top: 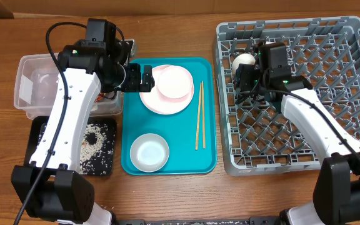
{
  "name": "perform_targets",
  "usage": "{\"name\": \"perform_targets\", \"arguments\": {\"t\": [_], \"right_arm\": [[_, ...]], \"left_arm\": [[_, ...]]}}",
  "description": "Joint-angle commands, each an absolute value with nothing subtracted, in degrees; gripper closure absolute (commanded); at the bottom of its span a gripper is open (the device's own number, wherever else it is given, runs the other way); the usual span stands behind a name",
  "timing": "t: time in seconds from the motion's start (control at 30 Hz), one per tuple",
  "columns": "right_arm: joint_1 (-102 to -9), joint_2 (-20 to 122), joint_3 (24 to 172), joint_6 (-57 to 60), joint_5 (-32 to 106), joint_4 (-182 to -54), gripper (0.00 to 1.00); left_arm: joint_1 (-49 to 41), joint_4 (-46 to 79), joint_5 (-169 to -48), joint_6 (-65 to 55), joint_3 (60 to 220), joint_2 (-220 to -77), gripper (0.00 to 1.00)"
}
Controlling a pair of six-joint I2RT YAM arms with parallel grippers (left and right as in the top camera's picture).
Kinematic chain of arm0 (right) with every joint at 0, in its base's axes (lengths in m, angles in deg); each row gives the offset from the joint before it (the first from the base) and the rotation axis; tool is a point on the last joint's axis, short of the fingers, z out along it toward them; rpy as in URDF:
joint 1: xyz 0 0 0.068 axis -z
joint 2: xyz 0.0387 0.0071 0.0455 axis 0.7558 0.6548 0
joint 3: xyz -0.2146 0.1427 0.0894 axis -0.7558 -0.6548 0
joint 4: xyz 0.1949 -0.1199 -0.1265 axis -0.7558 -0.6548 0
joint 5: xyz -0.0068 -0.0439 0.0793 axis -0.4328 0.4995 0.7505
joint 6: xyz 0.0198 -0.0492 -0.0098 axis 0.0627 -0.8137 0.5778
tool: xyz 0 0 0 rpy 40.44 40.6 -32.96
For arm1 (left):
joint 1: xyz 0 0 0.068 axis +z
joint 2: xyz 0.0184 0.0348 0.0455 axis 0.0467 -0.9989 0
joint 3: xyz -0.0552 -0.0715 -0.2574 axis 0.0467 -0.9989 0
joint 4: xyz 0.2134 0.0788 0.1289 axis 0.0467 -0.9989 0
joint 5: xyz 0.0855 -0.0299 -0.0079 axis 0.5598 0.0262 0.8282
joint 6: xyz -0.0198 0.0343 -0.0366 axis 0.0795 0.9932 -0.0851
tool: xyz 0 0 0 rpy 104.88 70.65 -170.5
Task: Sort waste into correct bins and load items into the dishwasher
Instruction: 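Lower the cup upside down into the rack with the right gripper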
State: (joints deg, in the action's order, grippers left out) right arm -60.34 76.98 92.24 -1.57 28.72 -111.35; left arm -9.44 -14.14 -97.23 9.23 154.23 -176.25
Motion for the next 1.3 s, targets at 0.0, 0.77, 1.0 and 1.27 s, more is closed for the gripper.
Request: {"name": "perform_targets", "arguments": {"t": [0.0,0.77,1.0,1.27], "right_arm": [[-60.3,78.0,92.7,-1.1,29.2,-111.0,0.30],[-60.3,77.8,101.1,-1.7,29.8,-119.4,0.28],[-60.3,78.2,101.0,3.7,29.8,-121.6,0.78],[-60.3,80.2,100.9,3.7,29.5,-120.4,0.81]], "left_arm": [[-9.8,-14.3,-96.7,9.7,154.6,-175.2,0.00],[-9.8,-14.3,-96.6,9.7,154.6,-175.2,0.00],[-9.8,-14.3,-96.7,9.7,154.6,-175.2,0.00],[-9.8,-14.3,-96.7,9.7,154.6,-175.2,0.00]]}}
